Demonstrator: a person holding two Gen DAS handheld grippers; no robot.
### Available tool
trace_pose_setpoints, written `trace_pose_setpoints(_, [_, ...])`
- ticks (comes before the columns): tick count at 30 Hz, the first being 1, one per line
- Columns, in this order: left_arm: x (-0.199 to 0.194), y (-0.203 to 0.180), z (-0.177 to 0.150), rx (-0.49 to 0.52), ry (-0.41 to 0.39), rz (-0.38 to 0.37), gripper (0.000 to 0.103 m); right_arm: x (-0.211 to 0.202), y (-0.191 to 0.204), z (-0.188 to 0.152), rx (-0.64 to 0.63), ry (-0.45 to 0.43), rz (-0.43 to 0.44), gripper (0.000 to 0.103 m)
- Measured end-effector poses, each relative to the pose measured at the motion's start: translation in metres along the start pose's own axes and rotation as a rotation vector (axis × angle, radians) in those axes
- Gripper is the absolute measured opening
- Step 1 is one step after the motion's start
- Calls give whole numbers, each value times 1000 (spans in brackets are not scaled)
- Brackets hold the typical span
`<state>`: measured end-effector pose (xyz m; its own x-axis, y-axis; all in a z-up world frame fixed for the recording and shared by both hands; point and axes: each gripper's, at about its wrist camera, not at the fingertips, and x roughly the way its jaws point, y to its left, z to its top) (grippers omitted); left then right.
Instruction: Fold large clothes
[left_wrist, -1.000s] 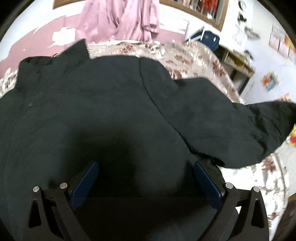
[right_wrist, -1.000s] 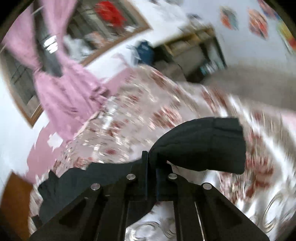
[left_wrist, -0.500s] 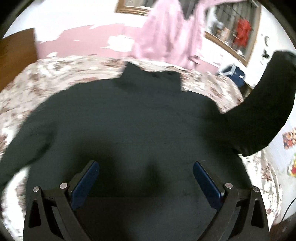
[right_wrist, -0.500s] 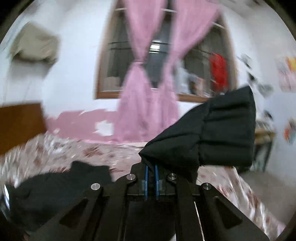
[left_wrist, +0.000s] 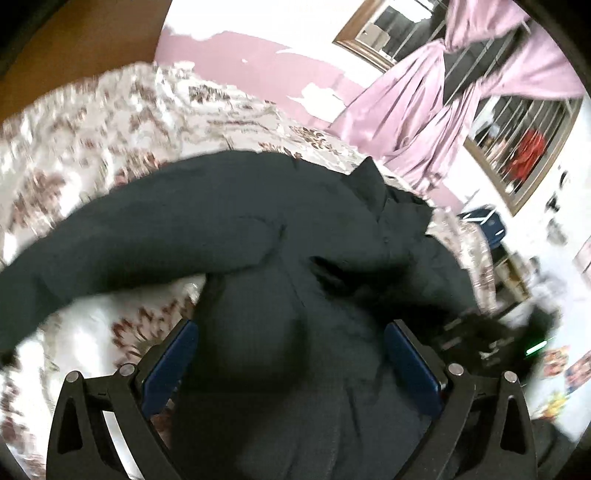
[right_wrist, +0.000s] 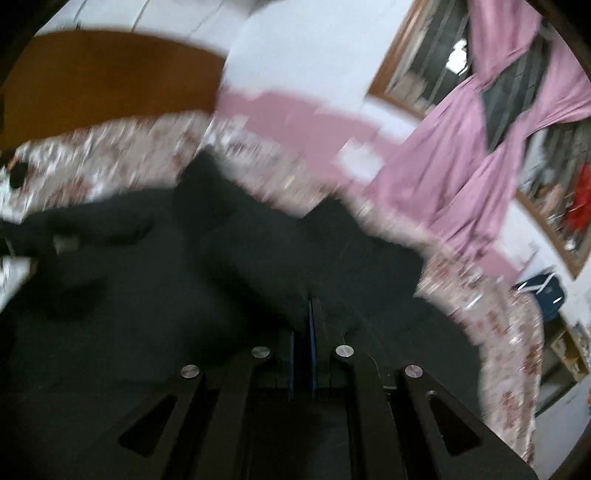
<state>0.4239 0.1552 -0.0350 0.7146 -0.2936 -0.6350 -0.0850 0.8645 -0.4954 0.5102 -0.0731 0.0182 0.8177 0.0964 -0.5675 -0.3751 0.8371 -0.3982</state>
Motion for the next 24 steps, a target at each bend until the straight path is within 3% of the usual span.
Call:
trace_pose_setpoints(3, [11, 9, -2, -65, 22, -106, 101, 19, 31, -27, -45, 128, 71, 13])
trace_pose_setpoints(5, [17, 6, -5, -87, 34, -158, 101, 20, 43, -37, -63, 173, 143, 44])
trace_pose_setpoints(8, [30, -2, -6, -113, 64, -236, 101, -3, 44, -49, -49, 144, 204, 70])
trace_pose_setpoints(11, [44, -16, -7, -103, 94, -250, 101, -33, 32, -73, 21, 155, 304, 71])
trace_pose_setpoints(13, [57, -26, -6, -90, 119, -235, 87, -54, 24, -92, 49, 152, 312, 71])
trace_pose_setpoints(15, [72, -35, -6, -87, 147, -217, 44, -70, 10, -106, 69, 139, 297, 71])
trace_pose_setpoints(18, [80, -42, -4, -94, 122, -146, 10, -102, -16, -135, 105, 94, 244, 71])
trace_pose_setpoints(20, [73, -49, 1, -61, 62, -118, 6, -119, -32, -148, 135, 59, 200, 71])
trace_pose_setpoints(24, [48, -67, 11, 39, -79, 17, 5, -130, -65, -159, 256, 33, 125, 71])
